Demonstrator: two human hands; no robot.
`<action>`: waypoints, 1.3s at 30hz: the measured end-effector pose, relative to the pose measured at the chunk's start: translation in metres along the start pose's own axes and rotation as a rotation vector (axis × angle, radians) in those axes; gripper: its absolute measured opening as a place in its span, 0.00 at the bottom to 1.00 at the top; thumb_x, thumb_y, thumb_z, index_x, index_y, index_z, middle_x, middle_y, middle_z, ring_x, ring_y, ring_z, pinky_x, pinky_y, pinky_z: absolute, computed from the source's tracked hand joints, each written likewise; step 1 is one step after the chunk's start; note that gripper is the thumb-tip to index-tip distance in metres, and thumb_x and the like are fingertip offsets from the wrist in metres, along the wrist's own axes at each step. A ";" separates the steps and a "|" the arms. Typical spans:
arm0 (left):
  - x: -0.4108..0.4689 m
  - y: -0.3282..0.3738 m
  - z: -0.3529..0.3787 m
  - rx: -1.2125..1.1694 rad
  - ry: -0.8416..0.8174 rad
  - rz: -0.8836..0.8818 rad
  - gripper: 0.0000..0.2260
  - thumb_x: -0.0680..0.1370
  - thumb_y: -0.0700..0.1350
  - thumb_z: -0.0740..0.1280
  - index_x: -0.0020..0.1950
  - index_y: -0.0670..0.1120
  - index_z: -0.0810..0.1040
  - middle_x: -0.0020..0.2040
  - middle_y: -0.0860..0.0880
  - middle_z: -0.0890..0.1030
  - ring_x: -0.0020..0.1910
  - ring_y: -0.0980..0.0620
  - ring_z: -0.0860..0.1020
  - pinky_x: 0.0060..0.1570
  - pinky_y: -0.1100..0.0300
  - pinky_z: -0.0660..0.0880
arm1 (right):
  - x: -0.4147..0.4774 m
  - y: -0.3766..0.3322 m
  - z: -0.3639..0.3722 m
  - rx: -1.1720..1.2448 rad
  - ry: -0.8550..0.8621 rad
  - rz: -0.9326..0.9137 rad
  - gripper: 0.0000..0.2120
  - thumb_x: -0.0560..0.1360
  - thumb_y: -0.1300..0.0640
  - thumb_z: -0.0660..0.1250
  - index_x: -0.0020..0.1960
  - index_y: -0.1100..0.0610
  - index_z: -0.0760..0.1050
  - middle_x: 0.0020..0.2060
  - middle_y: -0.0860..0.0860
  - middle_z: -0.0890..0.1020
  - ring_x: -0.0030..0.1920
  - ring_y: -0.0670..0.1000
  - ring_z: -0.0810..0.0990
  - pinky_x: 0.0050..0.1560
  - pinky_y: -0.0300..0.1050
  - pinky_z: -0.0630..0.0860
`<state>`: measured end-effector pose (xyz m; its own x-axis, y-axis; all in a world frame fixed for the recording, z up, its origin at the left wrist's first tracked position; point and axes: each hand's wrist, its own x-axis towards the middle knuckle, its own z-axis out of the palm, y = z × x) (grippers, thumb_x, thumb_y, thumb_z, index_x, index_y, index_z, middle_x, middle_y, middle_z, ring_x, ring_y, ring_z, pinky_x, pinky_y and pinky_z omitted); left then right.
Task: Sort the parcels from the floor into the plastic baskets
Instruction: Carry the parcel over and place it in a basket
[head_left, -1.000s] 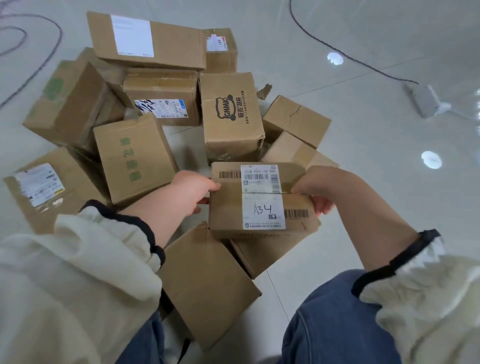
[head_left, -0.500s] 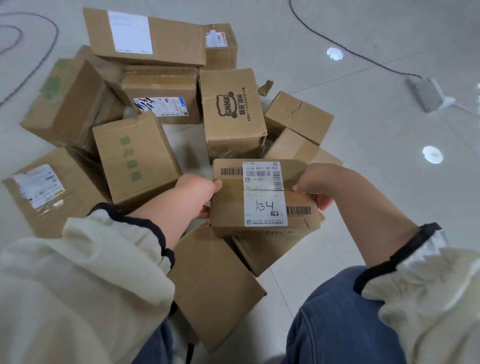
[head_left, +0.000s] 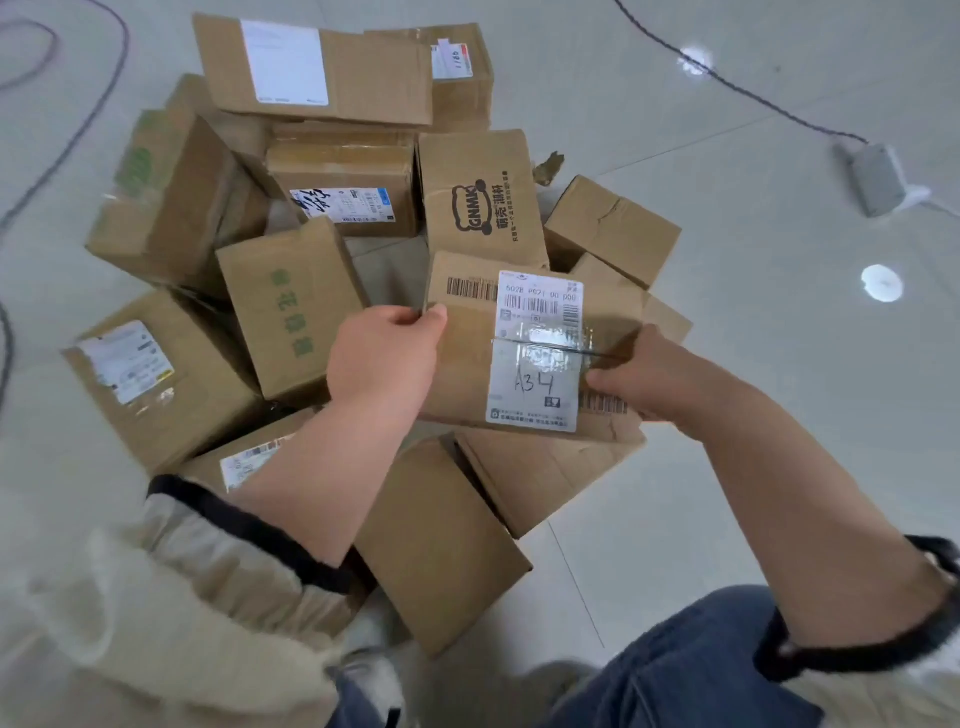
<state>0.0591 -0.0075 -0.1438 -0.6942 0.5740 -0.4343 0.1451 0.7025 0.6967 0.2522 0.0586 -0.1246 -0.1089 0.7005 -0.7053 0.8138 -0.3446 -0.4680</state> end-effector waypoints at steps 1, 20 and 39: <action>-0.006 0.007 -0.009 -0.028 0.042 0.013 0.14 0.72 0.59 0.68 0.28 0.58 0.73 0.27 0.60 0.74 0.32 0.62 0.70 0.33 0.63 0.65 | -0.010 -0.001 -0.001 0.090 0.016 -0.017 0.15 0.74 0.59 0.68 0.58 0.58 0.68 0.49 0.53 0.79 0.50 0.52 0.79 0.50 0.50 0.77; -0.214 0.278 -0.299 -0.381 0.107 0.354 0.07 0.76 0.47 0.68 0.39 0.56 0.79 0.32 0.65 0.81 0.34 0.68 0.77 0.35 0.76 0.70 | -0.354 -0.172 -0.186 0.515 0.377 -0.329 0.25 0.74 0.65 0.66 0.68 0.47 0.71 0.56 0.50 0.79 0.52 0.45 0.79 0.42 0.23 0.71; -0.429 0.456 -0.460 -0.448 0.049 0.815 0.10 0.75 0.45 0.69 0.43 0.62 0.77 0.40 0.71 0.79 0.41 0.70 0.78 0.38 0.80 0.68 | -0.639 -0.231 -0.355 0.560 0.602 -0.758 0.28 0.75 0.60 0.67 0.57 0.25 0.68 0.53 0.41 0.73 0.49 0.33 0.75 0.40 0.22 0.71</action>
<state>0.0985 -0.1269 0.6233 -0.5283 0.7931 0.3032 0.3221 -0.1432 0.9358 0.3366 -0.0872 0.6232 -0.0504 0.9848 0.1661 0.2655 0.1735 -0.9484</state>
